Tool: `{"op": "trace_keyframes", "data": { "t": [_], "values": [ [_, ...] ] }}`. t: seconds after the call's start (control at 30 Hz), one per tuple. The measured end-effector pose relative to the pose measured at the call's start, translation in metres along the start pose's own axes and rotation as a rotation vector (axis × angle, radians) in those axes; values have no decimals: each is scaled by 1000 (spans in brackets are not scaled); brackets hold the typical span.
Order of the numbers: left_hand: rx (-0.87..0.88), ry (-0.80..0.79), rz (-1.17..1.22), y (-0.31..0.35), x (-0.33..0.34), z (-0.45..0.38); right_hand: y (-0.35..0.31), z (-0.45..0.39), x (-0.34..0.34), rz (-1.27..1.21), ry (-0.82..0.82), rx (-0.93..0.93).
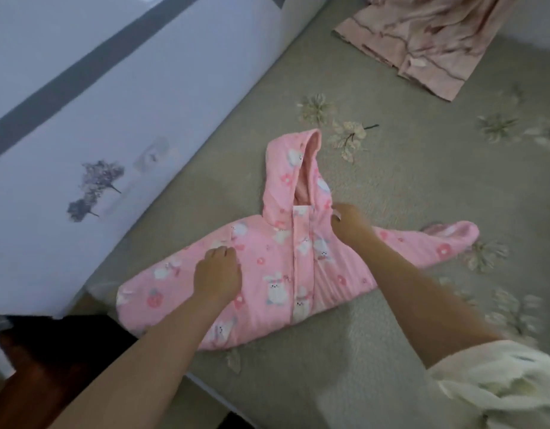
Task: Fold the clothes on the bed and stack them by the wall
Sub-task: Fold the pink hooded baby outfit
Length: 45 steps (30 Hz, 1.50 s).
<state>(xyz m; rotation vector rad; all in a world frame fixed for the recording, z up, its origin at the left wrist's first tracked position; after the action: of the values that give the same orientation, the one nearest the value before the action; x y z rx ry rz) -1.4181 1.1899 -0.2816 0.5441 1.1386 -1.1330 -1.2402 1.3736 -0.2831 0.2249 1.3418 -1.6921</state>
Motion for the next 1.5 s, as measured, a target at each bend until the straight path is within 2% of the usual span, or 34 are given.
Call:
{"op": "trace_keyframes", "data": {
  "t": [0.1,0.2,0.33,0.4,0.5,0.53,0.6,0.67,0.7,0.87,1.03,1.13,1.23,1.33,1.5],
  "values": [
    [2,-18,-28,7,25,-36,55,-8,10,261,-13,29],
    [-1,-1,-83,3,47,-80,85,-31,17,383,-29,53],
    [-27,-36,-124,-6,69,-130,113,-57,27,481,-67,257],
    [-22,-111,-45,-7,78,-146,121,-58,29,506,-14,327],
    [-7,-166,150,-12,87,-158,128,-55,23,603,121,305],
    [-5,-153,223,-13,86,-160,131,-56,20,611,125,318],
    [-8,-108,325,-15,81,-159,136,-57,16,590,32,391],
    [-16,-28,362,-18,68,-154,133,-56,13,576,-28,411],
    [-15,16,380,-19,60,-149,127,-53,9,551,-2,390],
    [81,232,494,-14,-15,-129,76,-28,-52,401,324,202],
    [213,498,530,-4,-140,-105,21,40,-144,280,623,37],
    [283,662,520,-1,-219,-77,-14,98,-204,207,747,-71],
    [335,802,521,4,-285,-41,-57,163,-257,252,892,-163],
    [392,949,534,15,-337,6,-95,219,-298,292,1029,-179],
    [477,1250,514,33,-405,86,-148,297,-340,388,1218,-226]
  ]
}}
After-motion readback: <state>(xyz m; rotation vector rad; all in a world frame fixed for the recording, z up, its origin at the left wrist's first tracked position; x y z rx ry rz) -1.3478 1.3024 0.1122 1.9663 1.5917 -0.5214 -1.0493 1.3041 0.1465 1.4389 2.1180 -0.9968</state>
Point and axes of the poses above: each hand's wrist, its own z-axis away from the middle knuckle, its own x-axis out of the palm, y = z × x, the point moved 4 cm from there along -z, towards the middle knuckle, and after that the axes turned 14 degrees about -z, right-handed, at the moved point
